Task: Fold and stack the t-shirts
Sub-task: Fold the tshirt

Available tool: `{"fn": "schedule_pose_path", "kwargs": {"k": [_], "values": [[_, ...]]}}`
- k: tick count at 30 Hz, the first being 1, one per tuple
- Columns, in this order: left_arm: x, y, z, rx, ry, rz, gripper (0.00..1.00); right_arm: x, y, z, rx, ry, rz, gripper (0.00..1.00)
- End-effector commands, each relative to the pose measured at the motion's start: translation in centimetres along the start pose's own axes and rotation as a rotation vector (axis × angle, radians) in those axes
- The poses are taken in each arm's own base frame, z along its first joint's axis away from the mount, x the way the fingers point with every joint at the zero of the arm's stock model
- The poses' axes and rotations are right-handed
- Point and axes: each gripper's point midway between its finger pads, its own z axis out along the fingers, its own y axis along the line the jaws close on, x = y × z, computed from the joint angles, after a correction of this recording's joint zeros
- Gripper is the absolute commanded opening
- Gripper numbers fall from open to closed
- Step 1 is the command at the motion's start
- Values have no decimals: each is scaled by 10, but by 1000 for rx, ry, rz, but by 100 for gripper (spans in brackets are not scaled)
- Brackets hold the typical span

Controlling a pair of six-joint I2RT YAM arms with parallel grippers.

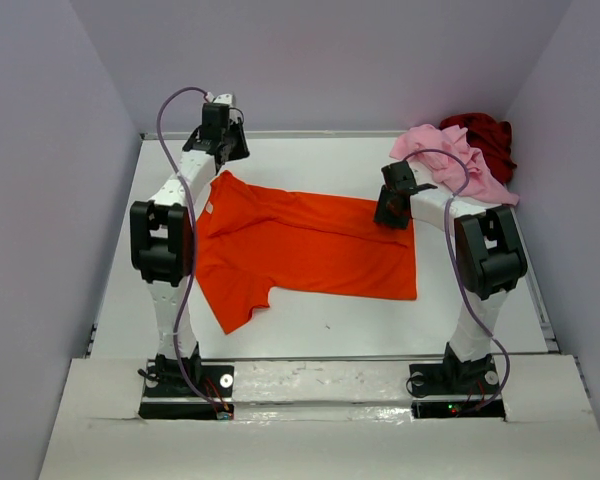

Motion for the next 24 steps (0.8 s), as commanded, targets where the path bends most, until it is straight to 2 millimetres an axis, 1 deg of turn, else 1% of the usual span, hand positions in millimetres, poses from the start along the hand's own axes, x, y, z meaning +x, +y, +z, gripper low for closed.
{"fn": "schedule_pose_path", "kwargs": {"k": [1, 3, 4, 5, 8, 9, 10, 11, 12, 13, 14, 16, 17, 18, 19, 21, 22, 24], "values": [[8, -13, -12, 83, 16, -26, 36, -14, 4, -9, -33, -38, 16, 50], [29, -13, -2, 98, 68, -38, 36, -18, 3, -11, -21, -54, 13, 50], [35, -12, 0, 95, 83, -40, 36, -19, 3, -11, -21, -55, 13, 50], [49, -7, 5, 79, 114, -39, 36, -19, 4, -12, -25, -55, 15, 50], [72, 3, 6, 41, 166, -26, 36, -21, 7, -12, -36, -56, 19, 50], [71, 4, 3, 36, 167, -21, 36, -22, 7, -12, -37, -57, 19, 50], [81, 8, 1, 25, 187, -21, 35, -25, 4, -12, -34, -59, 27, 50], [84, 6, -2, 33, 191, -23, 35, -26, 5, -12, -36, -59, 29, 50], [83, -1, -8, 57, 186, -17, 35, -27, 7, -12, -44, -58, 32, 50], [92, -1, -10, 52, 205, -9, 35, -27, 9, -12, -49, -57, 34, 50], [96, 0, -13, 34, 213, -1, 35, -28, 10, -13, -56, -56, 37, 50], [112, 3, -15, 24, 248, 9, 35, -30, 13, -13, -63, -57, 38, 50], [112, 1, -19, 33, 241, 10, 35, -34, 9, -13, -60, -63, 46, 50], [123, -1, -21, 35, 263, 16, 35, -34, 10, -14, -64, -62, 49, 50], [122, -4, -25, 43, 253, 17, 34, -34, 10, -14, -66, -61, 49, 51], [128, -12, -28, 54, 263, 23, 34, -33, 11, -12, -68, -56, 50, 50], [136, -19, -30, 64, 276, 34, 34, -34, 8, -10, -66, -53, 57, 50], [147, -24, -35, 74, 298, 42, 34, -33, 10, -9, -72, -48, 61, 50]]}}
